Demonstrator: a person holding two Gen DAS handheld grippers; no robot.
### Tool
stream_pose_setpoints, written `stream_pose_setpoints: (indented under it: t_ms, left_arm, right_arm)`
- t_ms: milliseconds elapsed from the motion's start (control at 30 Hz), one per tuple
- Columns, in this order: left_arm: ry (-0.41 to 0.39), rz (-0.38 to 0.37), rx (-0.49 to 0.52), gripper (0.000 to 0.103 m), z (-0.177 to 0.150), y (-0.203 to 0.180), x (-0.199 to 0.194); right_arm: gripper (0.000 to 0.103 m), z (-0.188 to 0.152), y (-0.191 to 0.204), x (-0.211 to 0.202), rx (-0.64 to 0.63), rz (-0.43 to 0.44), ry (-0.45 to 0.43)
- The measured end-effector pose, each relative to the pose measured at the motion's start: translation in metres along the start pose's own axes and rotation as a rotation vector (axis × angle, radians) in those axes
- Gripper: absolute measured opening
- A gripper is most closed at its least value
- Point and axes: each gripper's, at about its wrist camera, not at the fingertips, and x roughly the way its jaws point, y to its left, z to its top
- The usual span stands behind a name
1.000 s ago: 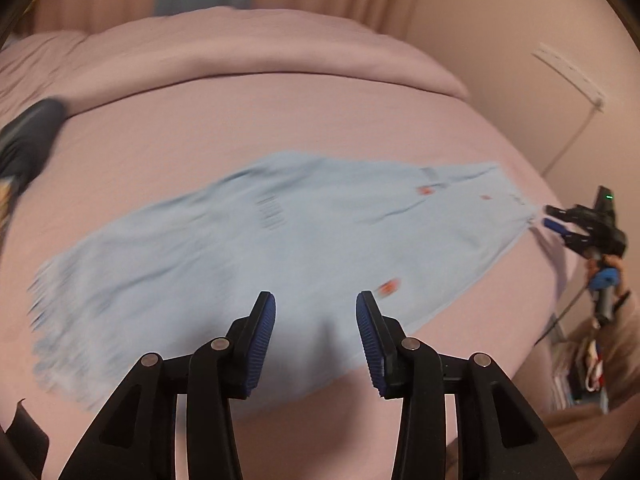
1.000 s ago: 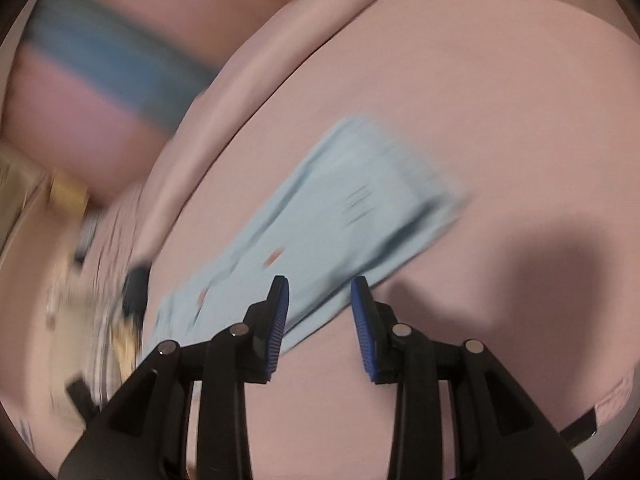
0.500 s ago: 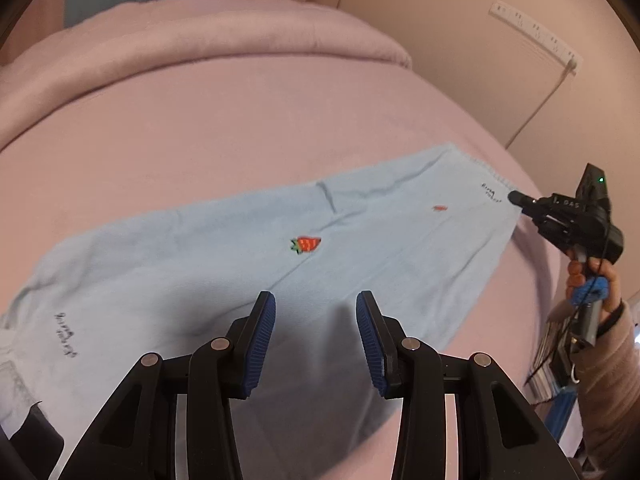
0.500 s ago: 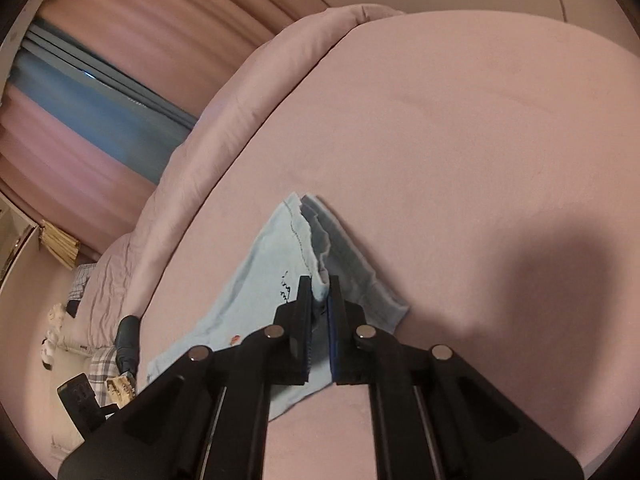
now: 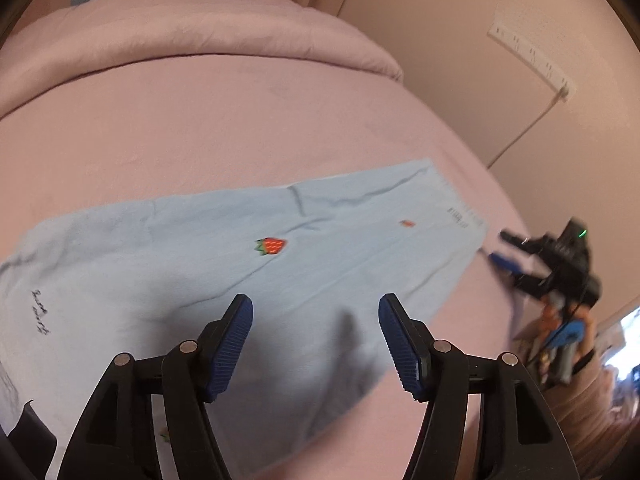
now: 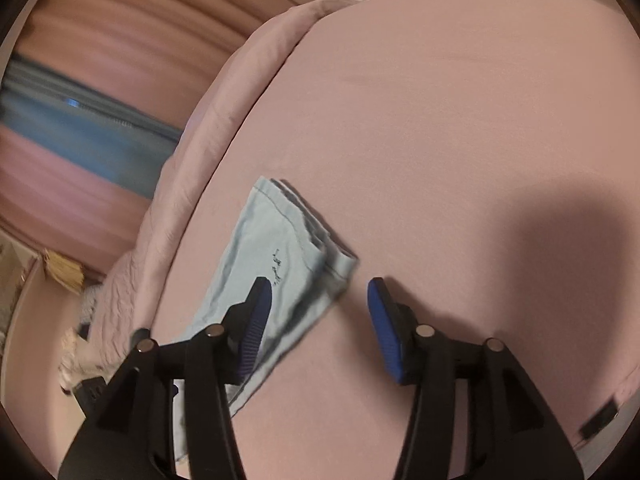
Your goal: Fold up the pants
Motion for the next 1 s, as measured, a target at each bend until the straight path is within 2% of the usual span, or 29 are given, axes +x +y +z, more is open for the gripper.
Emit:
stream_pose_setpoints:
  t_ms: [133,367,467,500,533,667,767,800,933,1000]
  left_arm:
    - [0.001,-0.06,-0.074,0.065,0.001,0.0,0.001]
    - [0.022,-0.087,-0.249,0.065,-0.01,0.023,0.009]
    - [0.02,-0.116,-0.303,0.065,-0.017,0.032,0.01]
    - [0.026,-0.117,-0.312,0.065,-0.019,0.035,0.012]
    - [0.036,-0.109,-0.323,0.065,-0.021,0.038,0.015]
    - [0.036,-0.12,-0.351,0.065,-0.023,0.046,0.014]
    - [0.038,-0.13,-0.35,0.065,-0.022,0.045,0.008]
    - [0.027,-0.144,-0.363,0.065,-0.021,0.047,0.004]
    - [-0.086,-0.302,-0.457,0.065,-0.019,0.057,-0.027]
    - [-0.123,-0.351,-0.495,0.071,-0.019,0.063,-0.04]
  right_arm:
    - [0.05,-0.004,-0.003,0.011,0.061,0.013,0.002]
    - [0.049,0.001,0.012,0.042,0.01,-0.002,-0.005]
    - [0.042,0.002,0.013,0.048,0.011,-0.008,-0.012]
    - [0.034,0.001,0.011,0.048,0.007,-0.01,-0.01]
    - [0.021,0.001,0.009,0.049,0.007,-0.011,-0.003]
    - [0.016,0.001,0.011,0.044,0.033,0.033,-0.004]
    - [0.016,-0.004,0.052,0.026,-0.127,0.029,-0.062]
    - [0.016,-0.008,0.076,0.02,-0.218,0.024,-0.074]
    - [0.016,-0.04,0.157,0.011,-0.55,0.006,-0.095]
    - [0.016,-0.067,0.194,0.016,-0.711,-0.005,-0.091]
